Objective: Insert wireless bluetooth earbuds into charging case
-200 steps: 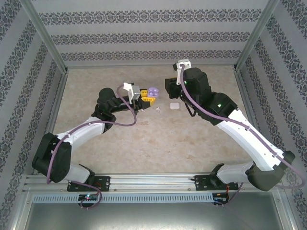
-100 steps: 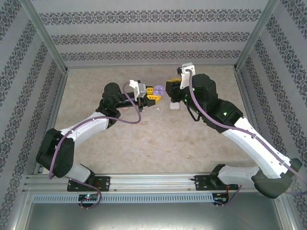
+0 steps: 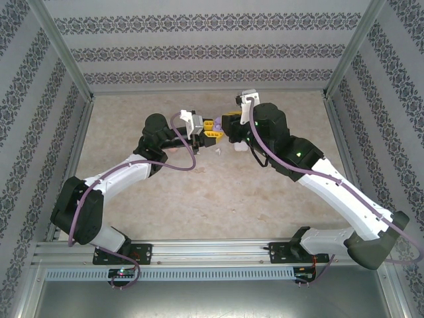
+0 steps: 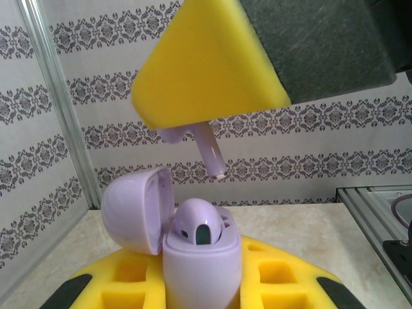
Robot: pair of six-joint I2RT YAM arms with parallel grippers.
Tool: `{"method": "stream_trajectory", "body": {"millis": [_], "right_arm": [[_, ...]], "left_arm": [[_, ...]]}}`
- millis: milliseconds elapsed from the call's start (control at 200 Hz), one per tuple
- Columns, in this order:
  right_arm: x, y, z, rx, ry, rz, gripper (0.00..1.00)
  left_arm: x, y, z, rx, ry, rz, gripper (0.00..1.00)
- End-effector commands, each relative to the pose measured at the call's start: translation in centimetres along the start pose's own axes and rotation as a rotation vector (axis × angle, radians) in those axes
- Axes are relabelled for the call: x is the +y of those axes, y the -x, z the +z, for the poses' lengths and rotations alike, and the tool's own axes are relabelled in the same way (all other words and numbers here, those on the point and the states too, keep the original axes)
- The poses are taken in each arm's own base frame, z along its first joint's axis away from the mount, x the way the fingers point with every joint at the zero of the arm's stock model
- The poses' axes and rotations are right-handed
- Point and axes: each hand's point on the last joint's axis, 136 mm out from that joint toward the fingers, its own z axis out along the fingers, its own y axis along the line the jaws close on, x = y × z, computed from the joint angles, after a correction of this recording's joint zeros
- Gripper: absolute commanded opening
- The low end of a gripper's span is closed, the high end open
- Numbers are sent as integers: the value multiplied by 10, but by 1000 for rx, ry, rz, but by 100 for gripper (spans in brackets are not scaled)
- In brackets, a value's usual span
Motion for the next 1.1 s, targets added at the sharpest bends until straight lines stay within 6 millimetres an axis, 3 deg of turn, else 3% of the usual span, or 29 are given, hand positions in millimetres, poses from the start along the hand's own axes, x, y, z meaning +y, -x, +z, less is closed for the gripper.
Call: {"method": "stream_trajectory", "body": {"millis": [0, 545, 1094], "right_arm": [[8, -2, 4, -3, 28, 11, 22], [3, -19, 10, 29, 14, 24, 21], [-14, -30, 17, 49, -38, 33, 20]], "left_arm": [[-7, 16, 4, -30, -36, 35, 0], [-5, 22, 2, -39, -14, 48, 0], [-8, 28, 0, -49, -16, 60, 0]]}}
